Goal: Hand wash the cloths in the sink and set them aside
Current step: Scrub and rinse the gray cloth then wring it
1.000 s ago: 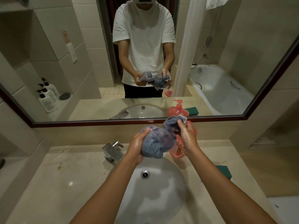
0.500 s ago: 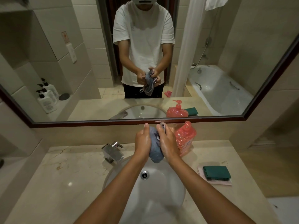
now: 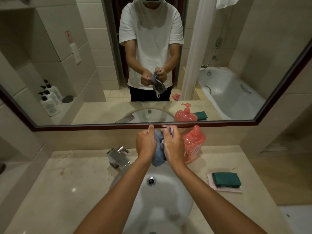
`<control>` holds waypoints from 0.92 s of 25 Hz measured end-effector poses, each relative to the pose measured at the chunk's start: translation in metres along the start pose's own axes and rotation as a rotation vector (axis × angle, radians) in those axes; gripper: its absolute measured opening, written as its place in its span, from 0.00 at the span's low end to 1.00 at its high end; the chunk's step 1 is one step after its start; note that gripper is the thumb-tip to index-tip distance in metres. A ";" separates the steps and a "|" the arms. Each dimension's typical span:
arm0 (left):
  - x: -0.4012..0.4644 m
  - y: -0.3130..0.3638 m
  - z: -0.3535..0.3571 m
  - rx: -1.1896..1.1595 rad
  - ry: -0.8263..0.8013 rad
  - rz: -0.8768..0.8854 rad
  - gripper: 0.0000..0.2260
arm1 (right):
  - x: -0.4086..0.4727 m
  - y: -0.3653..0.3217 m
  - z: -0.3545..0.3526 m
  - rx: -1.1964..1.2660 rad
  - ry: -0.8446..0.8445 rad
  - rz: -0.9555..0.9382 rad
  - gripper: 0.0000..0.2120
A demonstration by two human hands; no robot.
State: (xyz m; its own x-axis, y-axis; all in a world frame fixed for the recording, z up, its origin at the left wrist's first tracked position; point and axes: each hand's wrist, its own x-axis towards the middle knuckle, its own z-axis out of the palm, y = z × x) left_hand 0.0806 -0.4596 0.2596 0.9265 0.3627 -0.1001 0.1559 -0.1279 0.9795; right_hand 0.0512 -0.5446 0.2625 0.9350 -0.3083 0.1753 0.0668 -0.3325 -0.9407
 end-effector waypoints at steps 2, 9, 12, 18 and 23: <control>0.002 0.001 -0.002 0.017 -0.018 0.014 0.24 | -0.009 0.003 0.004 -0.088 -0.005 -0.037 0.13; -0.014 -0.001 0.002 -0.095 -0.220 0.070 0.17 | 0.021 0.005 0.006 -0.101 0.038 0.117 0.17; -0.012 0.001 0.002 -0.078 -0.234 0.079 0.16 | 0.029 0.005 0.004 -0.035 0.039 0.174 0.16; 0.001 0.001 -0.002 0.010 -0.066 -0.018 0.21 | -0.006 0.012 0.005 0.045 -0.060 0.048 0.13; -0.012 0.012 0.005 0.043 -0.167 0.090 0.20 | 0.009 0.002 0.009 -0.082 0.081 0.097 0.16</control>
State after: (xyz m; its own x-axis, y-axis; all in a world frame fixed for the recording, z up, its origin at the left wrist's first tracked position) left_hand 0.0727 -0.4706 0.2712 0.9808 0.1900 -0.0437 0.0811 -0.1940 0.9777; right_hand 0.0627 -0.5395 0.2598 0.9044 -0.4122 0.1105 -0.0546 -0.3685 -0.9280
